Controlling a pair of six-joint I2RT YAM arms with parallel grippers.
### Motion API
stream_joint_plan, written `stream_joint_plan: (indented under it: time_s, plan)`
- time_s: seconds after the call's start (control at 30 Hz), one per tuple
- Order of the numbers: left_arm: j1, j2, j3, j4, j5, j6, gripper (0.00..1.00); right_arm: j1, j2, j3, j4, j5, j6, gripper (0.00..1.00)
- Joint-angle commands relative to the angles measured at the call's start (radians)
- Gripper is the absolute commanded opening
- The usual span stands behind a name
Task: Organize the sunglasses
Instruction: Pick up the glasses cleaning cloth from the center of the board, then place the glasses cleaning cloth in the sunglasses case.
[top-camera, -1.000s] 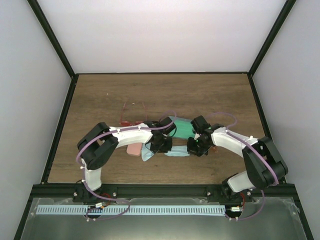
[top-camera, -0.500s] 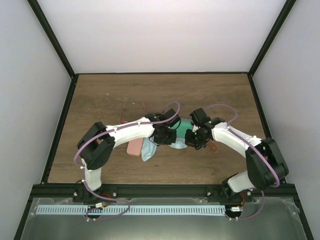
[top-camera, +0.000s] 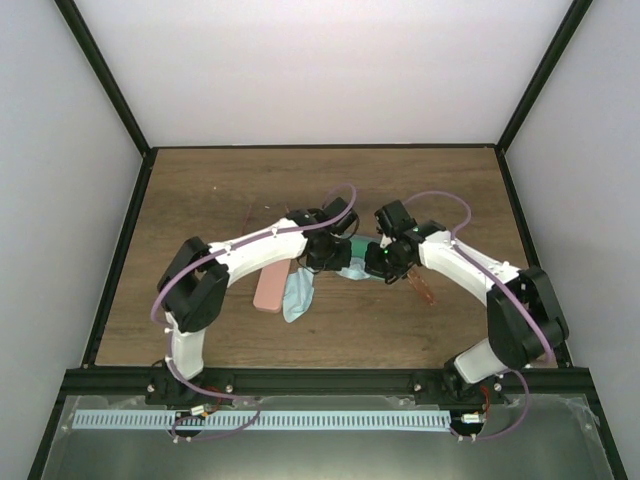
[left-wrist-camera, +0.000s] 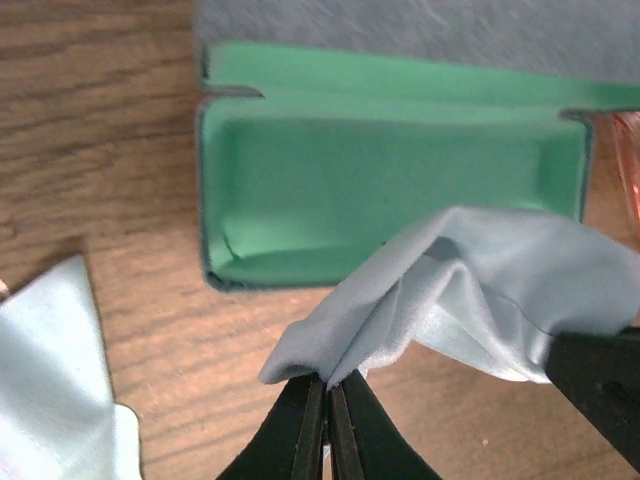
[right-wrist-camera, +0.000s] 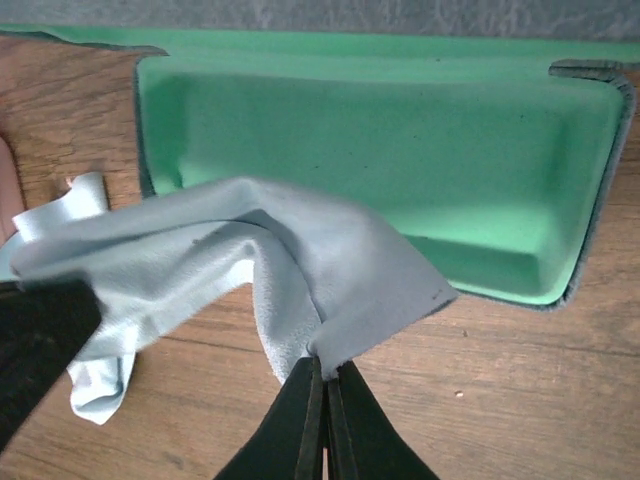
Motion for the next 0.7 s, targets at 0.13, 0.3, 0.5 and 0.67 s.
stream_joint_plan:
  time_s: [0.13,0.3,0.5,0.67]
  plan:
    - [0.060,0.085,0.079,-0.024,0.002,0.073,0.04,-0.051,0.085,0.057,0.012,0.029,-0.062,0.01]
    - [0.071,0.142,0.158,-0.040,0.021,0.099,0.04,-0.078,0.119,0.093,0.005,0.029,-0.094,0.01]
    - [0.074,0.213,0.248,-0.061,0.054,0.107,0.04,-0.112,0.148,0.113,-0.006,0.023,-0.124,0.01]
    - [0.076,0.263,0.294,-0.091,0.068,0.110,0.04,-0.138,0.169,0.119,-0.015,0.016,-0.147,0.01]
